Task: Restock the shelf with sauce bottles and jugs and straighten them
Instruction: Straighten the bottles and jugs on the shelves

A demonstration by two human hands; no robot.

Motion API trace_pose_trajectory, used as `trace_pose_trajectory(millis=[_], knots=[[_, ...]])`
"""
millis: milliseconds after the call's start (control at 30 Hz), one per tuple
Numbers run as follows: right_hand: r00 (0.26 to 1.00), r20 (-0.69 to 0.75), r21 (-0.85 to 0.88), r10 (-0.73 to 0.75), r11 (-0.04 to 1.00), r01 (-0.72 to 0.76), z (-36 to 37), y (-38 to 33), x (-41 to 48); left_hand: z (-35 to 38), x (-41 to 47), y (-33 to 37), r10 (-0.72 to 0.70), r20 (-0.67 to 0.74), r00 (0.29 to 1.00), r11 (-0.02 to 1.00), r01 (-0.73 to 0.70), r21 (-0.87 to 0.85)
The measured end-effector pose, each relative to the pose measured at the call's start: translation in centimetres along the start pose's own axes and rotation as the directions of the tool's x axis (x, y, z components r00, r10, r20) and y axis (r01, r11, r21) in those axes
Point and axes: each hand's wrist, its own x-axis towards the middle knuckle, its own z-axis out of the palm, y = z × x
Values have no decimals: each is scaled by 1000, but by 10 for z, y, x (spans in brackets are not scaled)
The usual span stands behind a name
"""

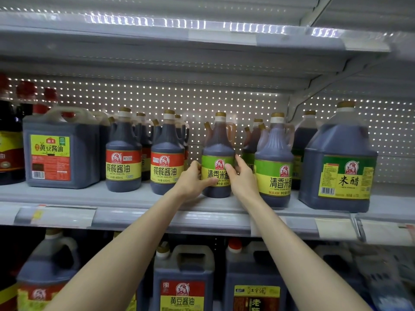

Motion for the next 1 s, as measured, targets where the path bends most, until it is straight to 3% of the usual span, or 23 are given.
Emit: trace_pose_trajectory(millis=[1000], knots=[[999, 34, 13, 9, 1000, -9, -2, -3, -4, 2, -6, 5, 12, -33, 999, 998, -10, 57]])
